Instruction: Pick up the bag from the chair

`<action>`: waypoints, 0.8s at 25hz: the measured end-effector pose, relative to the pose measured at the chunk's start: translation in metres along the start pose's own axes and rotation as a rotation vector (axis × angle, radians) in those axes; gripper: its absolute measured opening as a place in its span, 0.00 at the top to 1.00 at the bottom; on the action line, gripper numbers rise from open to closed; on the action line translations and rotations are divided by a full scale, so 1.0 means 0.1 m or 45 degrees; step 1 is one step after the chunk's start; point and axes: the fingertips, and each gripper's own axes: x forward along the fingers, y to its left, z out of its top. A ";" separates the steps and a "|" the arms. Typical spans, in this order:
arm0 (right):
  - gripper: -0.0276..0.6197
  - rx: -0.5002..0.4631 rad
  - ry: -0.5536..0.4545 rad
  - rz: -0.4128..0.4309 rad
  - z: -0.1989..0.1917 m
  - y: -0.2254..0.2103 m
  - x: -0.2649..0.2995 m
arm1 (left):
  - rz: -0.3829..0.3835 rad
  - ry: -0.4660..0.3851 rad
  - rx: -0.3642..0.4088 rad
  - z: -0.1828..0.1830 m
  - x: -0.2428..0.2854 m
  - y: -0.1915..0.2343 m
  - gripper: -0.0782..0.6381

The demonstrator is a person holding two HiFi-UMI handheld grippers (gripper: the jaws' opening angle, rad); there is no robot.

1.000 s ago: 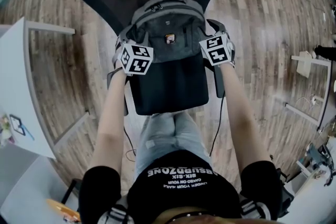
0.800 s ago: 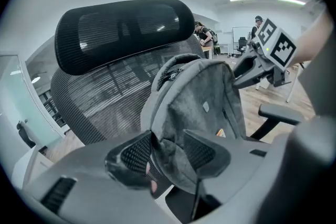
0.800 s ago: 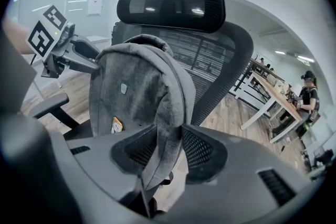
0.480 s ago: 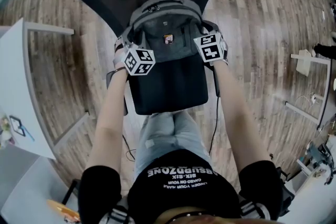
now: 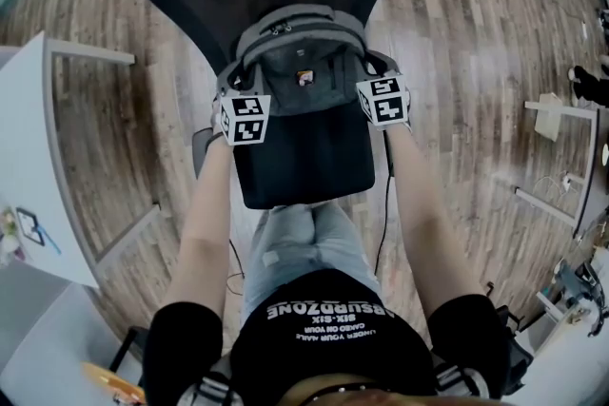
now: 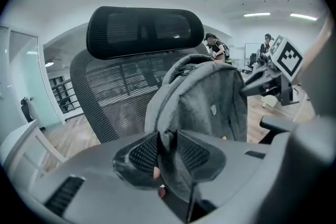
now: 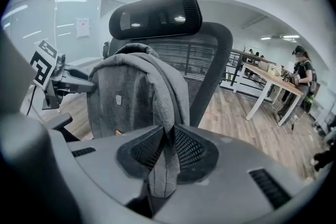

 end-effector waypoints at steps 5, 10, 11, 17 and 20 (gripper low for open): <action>0.85 0.062 -0.033 0.020 -0.09 0.07 -0.14 | -0.028 0.002 -0.050 -0.07 -0.16 -0.06 0.74; 0.85 0.058 -0.033 0.016 -0.19 0.13 -0.28 | -0.013 -0.005 -0.082 -0.14 -0.29 -0.15 0.74; 0.85 0.062 -0.035 0.012 -0.21 0.14 -0.30 | -0.011 -0.004 -0.095 -0.15 -0.32 -0.16 0.74; 0.85 0.073 -0.039 0.005 -0.31 0.24 -0.43 | -0.012 -0.007 -0.143 -0.24 -0.48 -0.22 0.74; 0.85 0.057 -0.032 0.011 -0.35 0.26 -0.48 | -0.008 -0.006 -0.132 -0.26 -0.53 -0.25 0.74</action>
